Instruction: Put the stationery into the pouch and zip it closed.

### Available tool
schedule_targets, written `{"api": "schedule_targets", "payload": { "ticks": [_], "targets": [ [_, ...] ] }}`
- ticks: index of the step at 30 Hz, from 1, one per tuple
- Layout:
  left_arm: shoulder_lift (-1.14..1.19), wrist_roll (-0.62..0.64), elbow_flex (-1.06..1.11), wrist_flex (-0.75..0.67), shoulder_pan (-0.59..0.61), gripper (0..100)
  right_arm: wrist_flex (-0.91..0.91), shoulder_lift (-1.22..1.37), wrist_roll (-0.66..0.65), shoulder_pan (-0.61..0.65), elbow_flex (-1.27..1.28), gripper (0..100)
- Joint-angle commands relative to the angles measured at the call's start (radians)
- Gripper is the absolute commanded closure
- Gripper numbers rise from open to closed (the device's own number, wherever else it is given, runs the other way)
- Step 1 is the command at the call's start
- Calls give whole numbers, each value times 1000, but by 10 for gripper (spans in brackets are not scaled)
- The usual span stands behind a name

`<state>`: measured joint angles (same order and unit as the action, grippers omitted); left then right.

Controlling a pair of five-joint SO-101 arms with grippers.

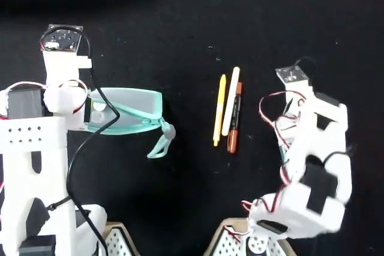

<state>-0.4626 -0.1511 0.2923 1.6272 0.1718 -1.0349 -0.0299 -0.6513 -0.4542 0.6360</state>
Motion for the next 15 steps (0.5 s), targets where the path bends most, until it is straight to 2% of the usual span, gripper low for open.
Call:
{"api": "schedule_targets", "payload": {
  "ticks": [1,8,11,15],
  "targets": [
    [15,9,56,-6,4,970,-41,-234,18,18,59,986],
    [15,9,54,-6,4,970,-44,-789,180,104,205,986],
    [15,9,54,-6,4,970,-51,-1033,310,227,252,986],
    [14,9,54,-6,4,970,-49,-1342,448,454,300,986]
  ]
}}
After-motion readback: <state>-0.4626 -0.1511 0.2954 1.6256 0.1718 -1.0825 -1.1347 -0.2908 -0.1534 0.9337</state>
